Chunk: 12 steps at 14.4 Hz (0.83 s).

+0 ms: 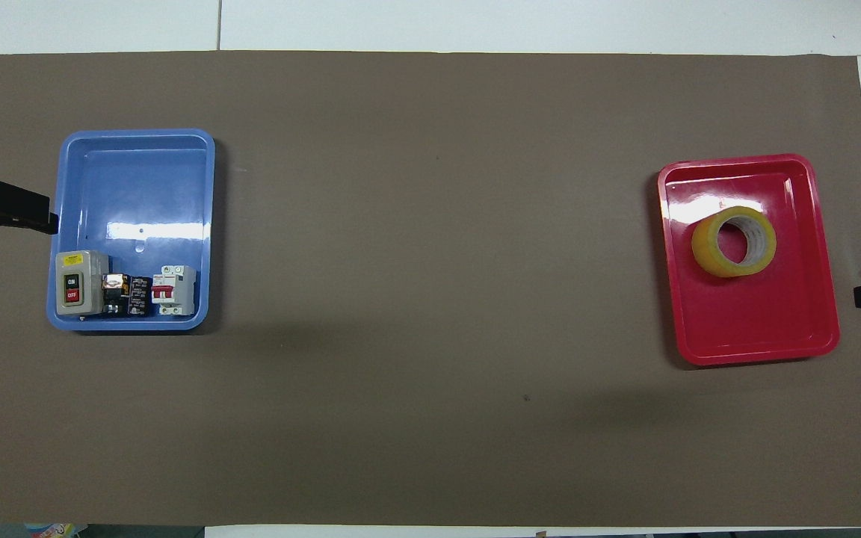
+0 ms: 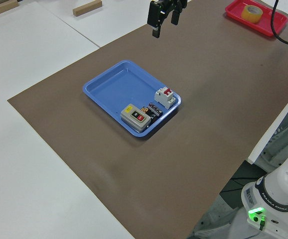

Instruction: Place and move tape with both arms

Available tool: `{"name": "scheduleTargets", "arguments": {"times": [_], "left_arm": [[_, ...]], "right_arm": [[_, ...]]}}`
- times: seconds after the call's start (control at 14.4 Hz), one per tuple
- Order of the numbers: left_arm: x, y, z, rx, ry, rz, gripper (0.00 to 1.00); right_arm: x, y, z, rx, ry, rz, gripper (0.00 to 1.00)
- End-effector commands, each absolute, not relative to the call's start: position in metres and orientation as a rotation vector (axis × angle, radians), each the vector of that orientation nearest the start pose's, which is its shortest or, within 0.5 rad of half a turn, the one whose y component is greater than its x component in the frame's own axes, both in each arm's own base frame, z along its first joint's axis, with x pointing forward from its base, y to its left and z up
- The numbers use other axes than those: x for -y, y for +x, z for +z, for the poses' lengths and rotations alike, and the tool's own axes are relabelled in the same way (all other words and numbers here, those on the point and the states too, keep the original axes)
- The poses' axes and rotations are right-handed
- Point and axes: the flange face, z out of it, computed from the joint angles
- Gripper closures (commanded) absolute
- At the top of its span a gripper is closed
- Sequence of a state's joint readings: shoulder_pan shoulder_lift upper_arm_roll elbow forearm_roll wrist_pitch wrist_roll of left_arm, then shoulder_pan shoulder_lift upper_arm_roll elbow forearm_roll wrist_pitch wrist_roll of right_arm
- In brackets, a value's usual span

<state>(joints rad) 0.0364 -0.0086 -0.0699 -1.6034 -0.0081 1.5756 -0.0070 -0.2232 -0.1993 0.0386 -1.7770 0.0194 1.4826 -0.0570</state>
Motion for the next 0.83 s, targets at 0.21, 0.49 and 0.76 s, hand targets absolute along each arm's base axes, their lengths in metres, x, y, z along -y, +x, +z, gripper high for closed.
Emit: {"name": "scheduleTargets", "arguments": {"times": [0.21,0.49,0.76], "left_arm": [[0.014,0.546,0.617,-0.051,-3.127,0.021,0.00],[0.015,0.546,0.616,-0.053,-3.127,0.024,0.00],[0.015,0.546,0.616,-0.053,-3.127,0.024,0.00]], "right_arm": [[0.098,0.487,0.659,-0.310,-3.086,0.146,0.00],[0.107,0.489,0.655,-0.361,-3.084,0.139,0.00],[0.107,0.497,0.659,-0.351,-3.119,0.058,0.00]]}}
